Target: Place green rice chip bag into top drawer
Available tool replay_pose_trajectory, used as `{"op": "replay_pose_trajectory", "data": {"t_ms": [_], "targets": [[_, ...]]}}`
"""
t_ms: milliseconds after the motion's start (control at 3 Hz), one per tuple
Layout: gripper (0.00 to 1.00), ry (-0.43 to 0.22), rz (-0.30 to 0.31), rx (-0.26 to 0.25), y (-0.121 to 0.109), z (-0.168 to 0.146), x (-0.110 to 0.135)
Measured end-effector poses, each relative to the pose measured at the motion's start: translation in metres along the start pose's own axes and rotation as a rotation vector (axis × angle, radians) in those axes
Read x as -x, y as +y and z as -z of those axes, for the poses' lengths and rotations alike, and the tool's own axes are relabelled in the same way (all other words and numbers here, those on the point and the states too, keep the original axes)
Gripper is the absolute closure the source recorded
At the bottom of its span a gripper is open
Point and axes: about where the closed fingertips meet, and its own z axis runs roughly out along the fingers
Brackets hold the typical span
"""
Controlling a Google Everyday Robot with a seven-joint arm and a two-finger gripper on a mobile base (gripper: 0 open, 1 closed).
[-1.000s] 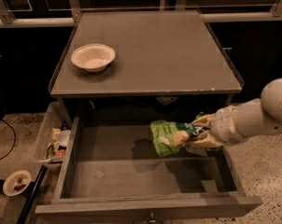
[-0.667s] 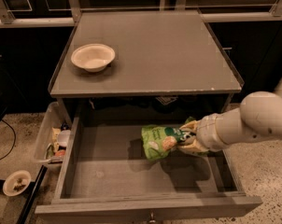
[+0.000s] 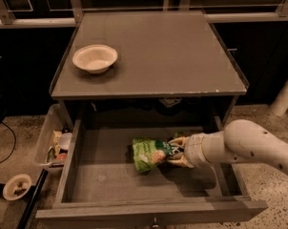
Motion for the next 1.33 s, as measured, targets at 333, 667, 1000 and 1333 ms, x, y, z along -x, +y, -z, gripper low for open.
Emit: {"op": "replay_pose_trajectory", "data": {"t_ms": [333,667,1000,1333], "targets": [[0.82,-0.004,0.000,-0.002,-0.0004,-0.0034,-0.0012],[0.59,-0.004,0.000,-0.002,-0.0004,-0.0034,-0.0012],[0.36,-0.004,0.000,-0.002,-0.0003,-0.0035,-0.0012],[0.12,-0.004,0.000,-0.002,-0.0003,-0.0035,-0.0011]]}}
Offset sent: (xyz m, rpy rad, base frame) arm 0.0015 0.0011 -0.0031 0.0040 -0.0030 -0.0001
